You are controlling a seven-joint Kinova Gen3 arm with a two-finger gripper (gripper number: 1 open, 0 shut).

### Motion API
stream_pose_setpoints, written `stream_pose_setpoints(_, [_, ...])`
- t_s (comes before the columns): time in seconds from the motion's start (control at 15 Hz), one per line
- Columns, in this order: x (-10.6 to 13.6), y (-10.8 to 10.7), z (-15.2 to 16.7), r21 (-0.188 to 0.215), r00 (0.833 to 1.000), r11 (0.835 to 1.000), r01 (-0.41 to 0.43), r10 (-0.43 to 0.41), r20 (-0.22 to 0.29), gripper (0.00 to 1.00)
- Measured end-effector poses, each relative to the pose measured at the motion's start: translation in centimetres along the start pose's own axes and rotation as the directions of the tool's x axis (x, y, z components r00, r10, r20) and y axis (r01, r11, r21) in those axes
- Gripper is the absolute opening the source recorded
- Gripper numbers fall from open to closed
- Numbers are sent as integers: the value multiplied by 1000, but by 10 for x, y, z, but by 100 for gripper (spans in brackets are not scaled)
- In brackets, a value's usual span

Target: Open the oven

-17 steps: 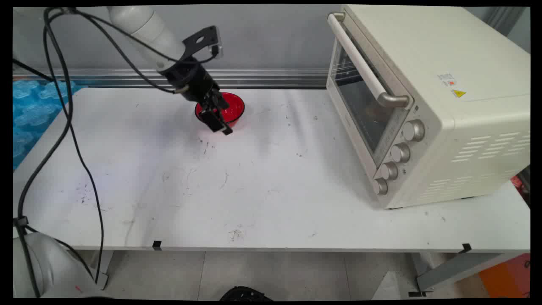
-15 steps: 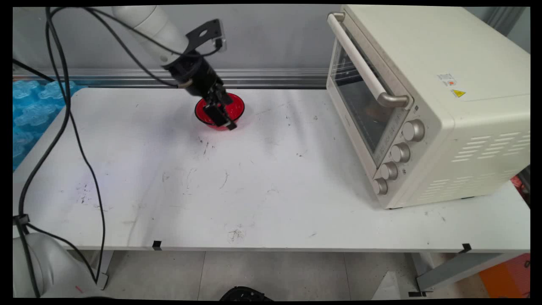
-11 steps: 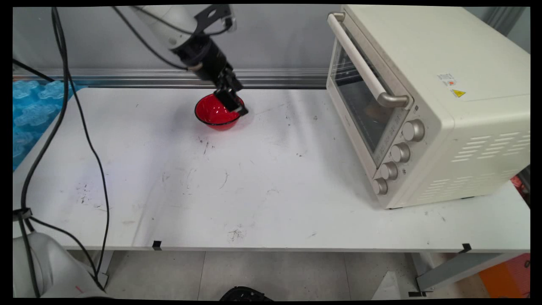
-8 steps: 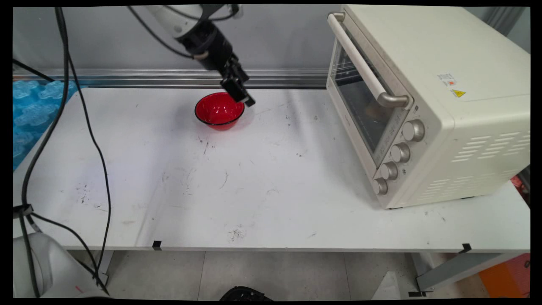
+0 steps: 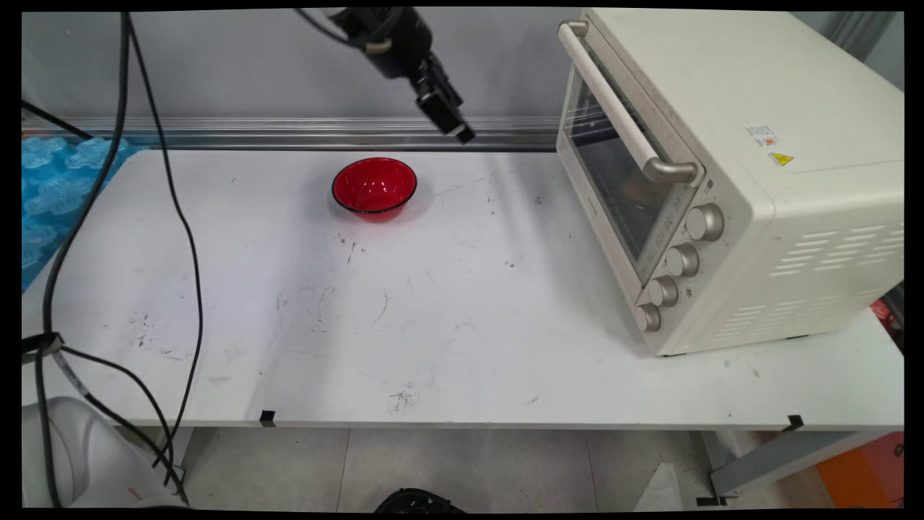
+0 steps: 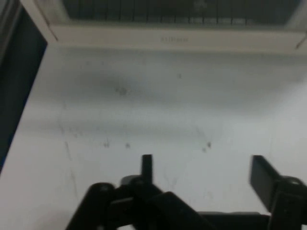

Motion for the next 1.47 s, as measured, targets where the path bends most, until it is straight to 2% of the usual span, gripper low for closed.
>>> stream_pose_setpoints(0.73, [67,-3,2,8,997,1000,-23,24,-73,0])
stream_pose_setpoints(1.27, [117,-5,17,8,992,1000,-29,29,-125,0])
stream_pose_setpoints(1.47, [128,-5,23,3,991,1000,-26,26,-135,0])
